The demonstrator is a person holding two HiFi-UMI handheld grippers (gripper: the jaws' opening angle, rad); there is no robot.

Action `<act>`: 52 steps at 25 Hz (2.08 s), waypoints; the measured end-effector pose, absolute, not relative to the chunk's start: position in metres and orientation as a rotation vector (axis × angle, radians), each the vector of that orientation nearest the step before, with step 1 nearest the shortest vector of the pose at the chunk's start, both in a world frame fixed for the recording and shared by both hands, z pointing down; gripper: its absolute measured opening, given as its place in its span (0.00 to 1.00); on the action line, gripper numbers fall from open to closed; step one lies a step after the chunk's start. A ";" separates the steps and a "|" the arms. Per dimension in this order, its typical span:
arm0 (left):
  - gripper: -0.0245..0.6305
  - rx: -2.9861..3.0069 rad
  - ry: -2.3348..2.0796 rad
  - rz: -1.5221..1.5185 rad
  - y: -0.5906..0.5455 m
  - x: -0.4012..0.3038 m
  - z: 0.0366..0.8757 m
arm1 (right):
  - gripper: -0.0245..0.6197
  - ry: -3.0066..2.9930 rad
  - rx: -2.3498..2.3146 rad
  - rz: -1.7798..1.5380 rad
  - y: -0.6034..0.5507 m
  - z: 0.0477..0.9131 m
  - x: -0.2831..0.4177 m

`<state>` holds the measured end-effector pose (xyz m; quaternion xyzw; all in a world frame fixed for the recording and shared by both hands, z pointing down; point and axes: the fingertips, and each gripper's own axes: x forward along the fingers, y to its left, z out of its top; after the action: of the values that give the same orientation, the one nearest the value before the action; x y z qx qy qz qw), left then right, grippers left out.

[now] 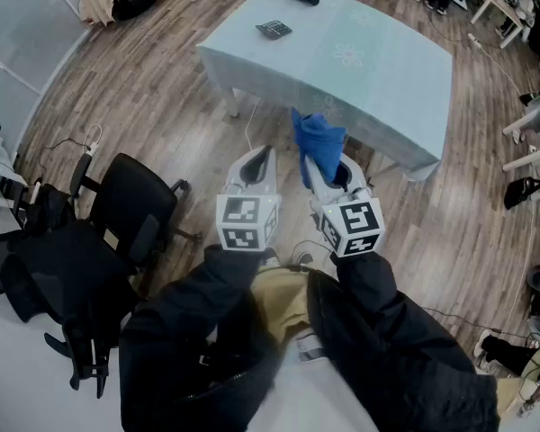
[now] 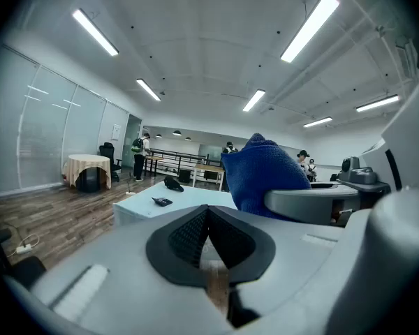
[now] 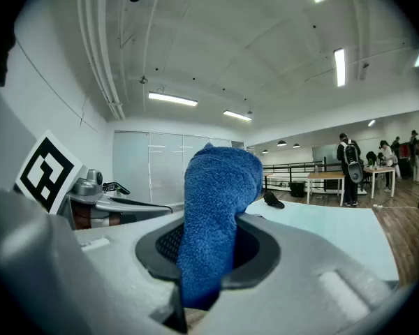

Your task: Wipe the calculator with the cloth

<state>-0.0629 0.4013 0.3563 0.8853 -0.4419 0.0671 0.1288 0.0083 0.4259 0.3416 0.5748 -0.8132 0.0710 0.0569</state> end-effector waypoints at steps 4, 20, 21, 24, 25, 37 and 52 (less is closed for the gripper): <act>0.02 2.573 -1.277 0.202 0.395 -0.066 0.360 | 0.16 -2.457 1.765 0.221 0.420 0.343 0.007; 0.02 2.573 -1.234 0.210 0.375 -0.069 0.368 | 0.17 -2.425 1.799 0.253 0.402 0.351 0.002; 0.02 2.572 -1.231 0.211 0.374 -0.070 0.369 | 0.17 -2.424 1.800 0.254 0.401 0.351 0.001; 0.02 2.568 -1.224 0.212 0.370 -0.073 0.372 | 0.17 -2.419 1.803 0.259 0.397 0.354 -0.002; 0.02 2.567 -1.222 0.210 0.369 -0.074 0.373 | 0.17 -2.416 1.804 0.261 0.397 0.355 -0.002; 0.02 2.542 -1.158 0.219 0.355 -0.070 0.393 | 0.17 -2.367 1.828 0.312 0.387 0.370 -0.003; 0.02 2.468 -1.272 0.262 0.220 -0.048 0.399 | 0.17 -2.473 1.740 0.344 0.247 0.368 0.027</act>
<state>-0.0477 0.2203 0.3993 0.8713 -0.4489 0.0924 0.1753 0.0274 0.2468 0.3682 0.5710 -0.8117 0.1130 0.0490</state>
